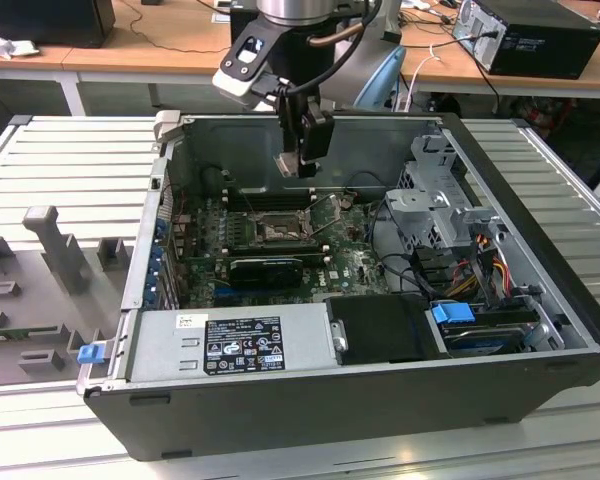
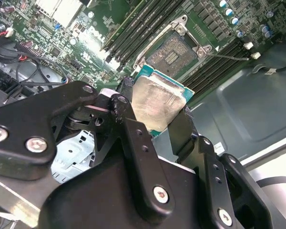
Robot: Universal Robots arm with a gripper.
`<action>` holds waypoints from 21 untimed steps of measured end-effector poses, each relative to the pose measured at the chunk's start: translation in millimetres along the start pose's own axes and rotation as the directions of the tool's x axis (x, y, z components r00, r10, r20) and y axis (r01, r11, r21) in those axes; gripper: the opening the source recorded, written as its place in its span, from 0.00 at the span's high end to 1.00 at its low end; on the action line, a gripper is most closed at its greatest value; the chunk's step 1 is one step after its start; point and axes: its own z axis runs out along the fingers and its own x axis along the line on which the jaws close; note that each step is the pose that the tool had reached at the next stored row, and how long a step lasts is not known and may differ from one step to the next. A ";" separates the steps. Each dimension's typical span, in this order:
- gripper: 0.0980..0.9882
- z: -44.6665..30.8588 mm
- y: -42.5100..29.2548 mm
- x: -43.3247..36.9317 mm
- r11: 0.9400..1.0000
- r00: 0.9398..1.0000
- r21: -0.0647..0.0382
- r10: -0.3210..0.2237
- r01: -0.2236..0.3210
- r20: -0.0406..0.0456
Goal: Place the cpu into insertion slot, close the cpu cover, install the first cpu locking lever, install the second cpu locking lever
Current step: 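Place the cpu into insertion slot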
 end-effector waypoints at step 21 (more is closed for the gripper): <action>0.50 11.0 -1.0 -0.2 1.000 1.000 0.000 0.003 -0.003 0.001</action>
